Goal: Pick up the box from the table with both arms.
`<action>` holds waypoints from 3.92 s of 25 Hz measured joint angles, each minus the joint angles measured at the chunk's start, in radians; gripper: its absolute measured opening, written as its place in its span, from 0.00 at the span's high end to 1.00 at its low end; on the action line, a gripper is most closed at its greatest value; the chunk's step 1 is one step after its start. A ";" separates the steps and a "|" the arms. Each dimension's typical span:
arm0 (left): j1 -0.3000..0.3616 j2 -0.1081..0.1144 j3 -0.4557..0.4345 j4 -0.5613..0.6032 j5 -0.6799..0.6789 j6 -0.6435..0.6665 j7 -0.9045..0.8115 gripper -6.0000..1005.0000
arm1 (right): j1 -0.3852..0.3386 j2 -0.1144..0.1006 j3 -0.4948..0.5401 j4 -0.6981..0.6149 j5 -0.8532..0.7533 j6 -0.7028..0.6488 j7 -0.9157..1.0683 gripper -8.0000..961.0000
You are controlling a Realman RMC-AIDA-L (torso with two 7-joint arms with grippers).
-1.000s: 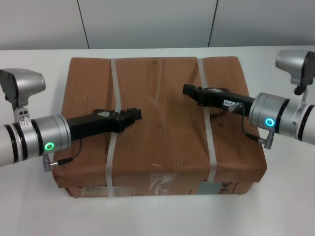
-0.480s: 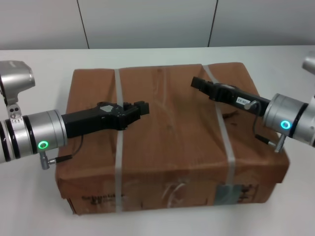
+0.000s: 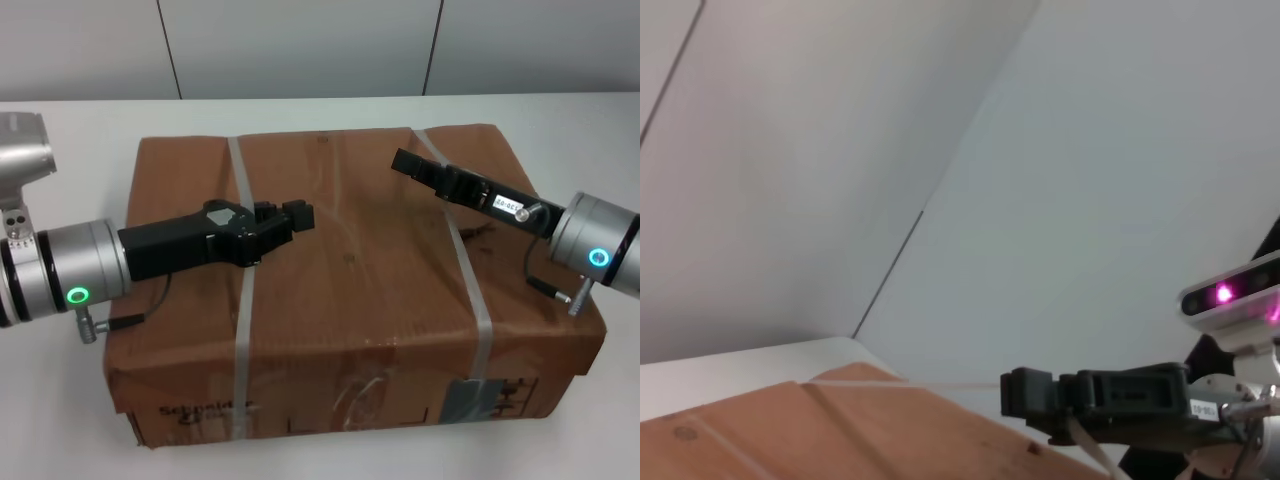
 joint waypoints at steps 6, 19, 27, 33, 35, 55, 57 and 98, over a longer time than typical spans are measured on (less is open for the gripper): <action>0.004 0.000 -0.002 0.007 -0.001 0.015 0.000 0.87 | -0.006 0.001 0.000 -0.001 0.013 -0.008 0.002 0.95; 0.010 -0.001 -0.006 0.008 -0.002 0.015 0.000 0.87 | -0.013 0.001 0.000 -0.001 0.026 -0.021 0.002 0.95; 0.010 -0.001 -0.006 0.009 -0.002 0.015 0.006 0.87 | -0.015 0.001 0.000 -0.001 0.026 -0.022 -0.001 0.95; 0.010 -0.002 -0.007 0.009 -0.002 0.015 0.009 0.87 | -0.016 0.002 0.000 -0.001 0.026 -0.022 -0.001 0.95; 0.010 -0.002 -0.007 0.009 -0.002 0.015 0.010 0.87 | -0.016 0.002 0.000 -0.001 0.026 -0.024 -0.001 0.95; 0.014 0.001 -0.009 0.009 -0.012 0.015 0.012 0.87 | -0.029 0.004 0.000 -0.001 0.038 -0.032 -0.001 0.95; 0.014 0.001 -0.009 0.009 -0.013 0.015 0.012 0.87 | -0.029 0.004 0.000 -0.001 0.038 -0.032 -0.001 0.95; 0.027 0.001 -0.009 0.021 -0.024 0.015 0.021 0.87 | -0.037 0.004 0.000 -0.001 0.054 -0.023 -0.021 0.95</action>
